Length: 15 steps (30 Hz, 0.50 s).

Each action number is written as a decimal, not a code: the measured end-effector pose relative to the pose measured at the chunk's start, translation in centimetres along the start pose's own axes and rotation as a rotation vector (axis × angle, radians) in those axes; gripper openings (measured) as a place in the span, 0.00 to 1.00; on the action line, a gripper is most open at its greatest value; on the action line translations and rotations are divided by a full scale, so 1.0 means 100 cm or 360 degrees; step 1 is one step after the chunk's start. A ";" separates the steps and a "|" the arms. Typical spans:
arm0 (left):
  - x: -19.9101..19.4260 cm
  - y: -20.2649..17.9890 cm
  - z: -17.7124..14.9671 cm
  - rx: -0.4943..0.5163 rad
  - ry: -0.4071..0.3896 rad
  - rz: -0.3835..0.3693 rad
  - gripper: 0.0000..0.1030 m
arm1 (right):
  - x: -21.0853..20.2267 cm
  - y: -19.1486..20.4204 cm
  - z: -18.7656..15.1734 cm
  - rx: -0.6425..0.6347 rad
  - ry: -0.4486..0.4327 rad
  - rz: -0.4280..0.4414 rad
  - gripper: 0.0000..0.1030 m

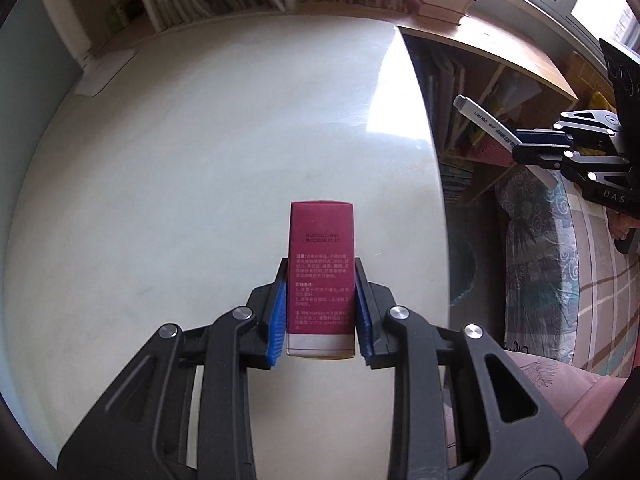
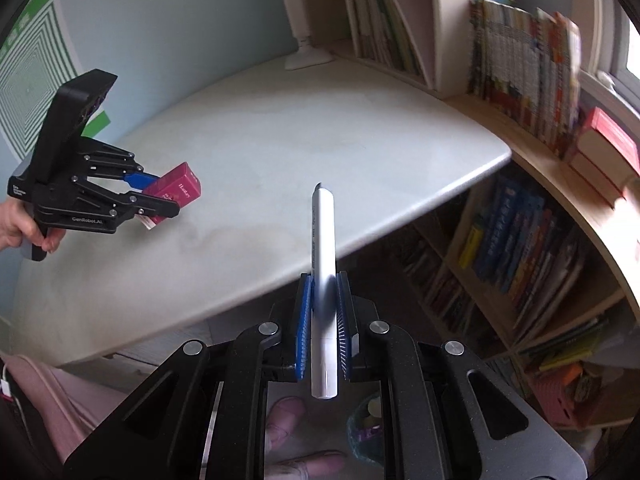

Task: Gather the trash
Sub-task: 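Lift and carry the eraser and marker over the teal wastebasket with both tools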

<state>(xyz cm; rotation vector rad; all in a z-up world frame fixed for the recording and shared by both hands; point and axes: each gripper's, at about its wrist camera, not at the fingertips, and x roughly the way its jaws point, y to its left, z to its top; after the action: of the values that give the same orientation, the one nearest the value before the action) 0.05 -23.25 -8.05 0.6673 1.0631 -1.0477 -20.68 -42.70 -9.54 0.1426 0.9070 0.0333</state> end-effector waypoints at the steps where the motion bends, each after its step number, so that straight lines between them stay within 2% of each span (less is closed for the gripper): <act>1: 0.003 -0.012 0.006 0.0034 0.0001 -0.0016 0.25 | -0.003 -0.007 -0.006 0.0027 0.0008 -0.0018 0.13; 9: 0.036 -0.120 0.046 0.0279 0.0053 -0.0150 0.25 | -0.031 -0.070 -0.091 0.0307 0.0107 -0.0157 0.13; 15: 0.080 -0.190 0.052 0.0429 0.0169 -0.0224 0.25 | -0.027 -0.110 -0.155 0.0532 0.0221 -0.0188 0.13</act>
<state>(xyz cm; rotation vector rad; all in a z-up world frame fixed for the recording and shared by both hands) -14.69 -37.83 -12.86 0.8825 1.0818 -1.3040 -34.87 -52.10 -18.30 0.4007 1.0538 -0.2216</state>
